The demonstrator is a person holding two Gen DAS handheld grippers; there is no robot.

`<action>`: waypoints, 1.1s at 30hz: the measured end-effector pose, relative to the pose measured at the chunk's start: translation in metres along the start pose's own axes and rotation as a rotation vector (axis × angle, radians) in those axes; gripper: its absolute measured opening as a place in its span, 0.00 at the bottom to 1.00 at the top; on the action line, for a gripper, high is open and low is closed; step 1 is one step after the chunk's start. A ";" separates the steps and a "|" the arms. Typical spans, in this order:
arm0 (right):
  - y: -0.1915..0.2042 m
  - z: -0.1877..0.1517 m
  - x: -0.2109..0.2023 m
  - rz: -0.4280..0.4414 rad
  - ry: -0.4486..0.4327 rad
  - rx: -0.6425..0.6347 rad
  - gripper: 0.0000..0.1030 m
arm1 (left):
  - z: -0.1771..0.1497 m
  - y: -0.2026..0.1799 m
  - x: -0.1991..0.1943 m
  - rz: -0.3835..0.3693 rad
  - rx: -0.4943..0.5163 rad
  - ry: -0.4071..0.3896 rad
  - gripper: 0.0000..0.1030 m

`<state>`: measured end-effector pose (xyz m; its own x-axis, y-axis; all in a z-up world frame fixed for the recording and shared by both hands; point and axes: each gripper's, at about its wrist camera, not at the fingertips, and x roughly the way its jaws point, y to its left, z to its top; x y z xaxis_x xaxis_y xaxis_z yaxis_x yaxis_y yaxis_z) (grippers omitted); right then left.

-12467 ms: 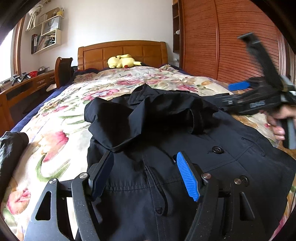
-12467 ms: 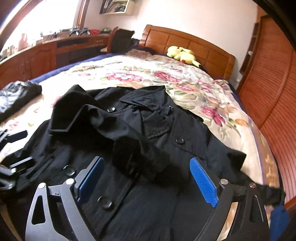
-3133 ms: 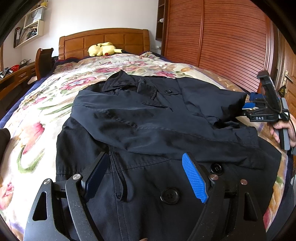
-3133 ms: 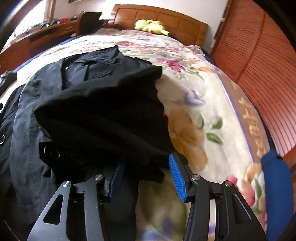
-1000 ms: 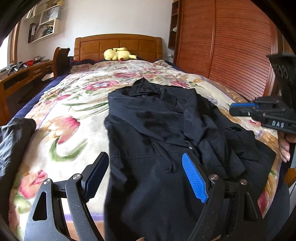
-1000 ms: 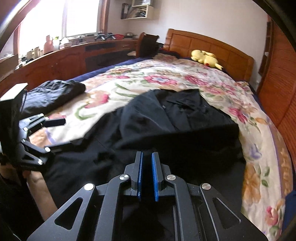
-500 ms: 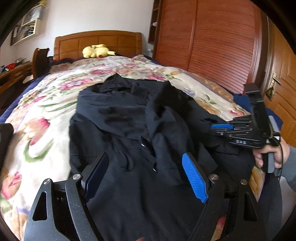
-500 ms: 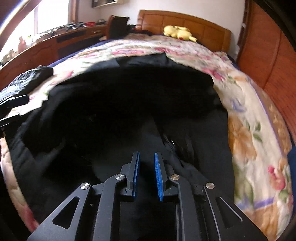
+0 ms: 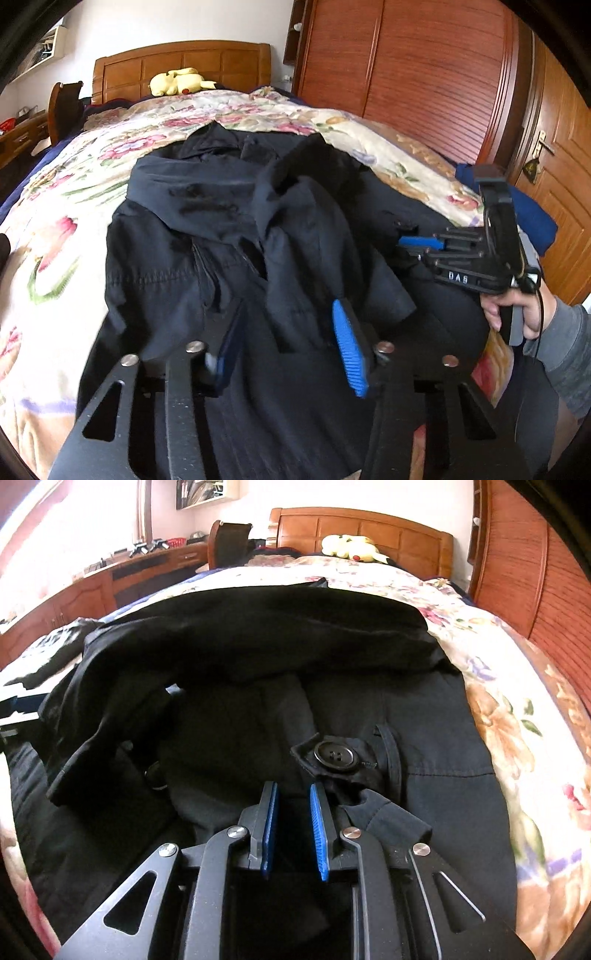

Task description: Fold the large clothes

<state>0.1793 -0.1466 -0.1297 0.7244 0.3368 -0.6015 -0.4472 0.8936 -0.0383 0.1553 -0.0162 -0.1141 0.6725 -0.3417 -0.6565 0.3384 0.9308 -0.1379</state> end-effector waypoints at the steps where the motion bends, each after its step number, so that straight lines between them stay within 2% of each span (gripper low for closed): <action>1: -0.002 0.000 0.001 0.008 -0.003 0.008 0.18 | 0.000 -0.002 0.001 0.000 0.001 0.008 0.37; 2: -0.003 -0.001 0.001 0.013 -0.006 0.013 0.18 | 0.000 -0.004 0.002 -0.004 0.001 0.014 0.33; 3: -0.004 -0.002 0.000 0.018 -0.009 0.016 0.18 | 0.000 -0.006 0.001 -0.019 0.001 0.014 0.22; 4: -0.007 -0.003 0.000 0.026 -0.012 0.022 0.19 | 0.003 -0.006 0.000 -0.031 0.004 0.011 0.17; 7: -0.015 -0.006 -0.003 0.041 -0.018 0.032 0.20 | 0.022 -0.006 -0.012 -0.029 0.021 -0.023 0.13; 12: -0.018 -0.008 -0.002 0.058 -0.021 0.033 0.22 | 0.068 0.014 -0.038 0.104 0.057 -0.100 0.08; 16: -0.026 -0.008 0.002 0.079 -0.021 0.050 0.23 | 0.100 0.034 -0.043 0.252 0.070 -0.099 0.09; 18: -0.027 -0.008 0.001 0.083 -0.023 0.053 0.23 | 0.106 0.042 -0.045 0.282 0.056 -0.107 0.09; 20: -0.027 -0.008 0.002 0.083 -0.024 0.053 0.23 | 0.105 0.047 -0.050 0.295 0.050 -0.111 0.13; 22: -0.027 -0.008 0.002 0.086 -0.020 0.055 0.23 | 0.098 0.049 -0.053 0.303 0.051 -0.127 0.26; 23: -0.028 -0.008 0.002 0.087 -0.020 0.057 0.23 | 0.095 0.051 -0.053 0.304 0.050 -0.133 0.27; 25: -0.028 -0.008 0.003 0.088 -0.020 0.059 0.23 | 0.085 0.053 -0.052 0.291 0.044 -0.121 0.36; 27: -0.028 -0.008 0.003 0.088 -0.020 0.059 0.24 | 0.077 0.054 -0.050 0.274 0.033 -0.101 0.37; 29: -0.028 -0.008 0.004 0.088 -0.020 0.059 0.24 | 0.064 0.056 -0.051 0.249 0.008 -0.101 0.46; 31: -0.028 -0.008 0.004 0.087 -0.020 0.058 0.24 | 0.045 0.057 -0.055 0.242 -0.016 -0.119 0.62; 33: -0.027 -0.008 0.003 0.087 -0.020 0.059 0.24 | 0.030 0.056 -0.057 0.242 -0.024 -0.121 0.70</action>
<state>0.1897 -0.1721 -0.1369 0.6945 0.4193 -0.5846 -0.4777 0.8764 0.0611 0.1562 0.0516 -0.0623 0.8060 -0.1201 -0.5796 0.1431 0.9897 -0.0061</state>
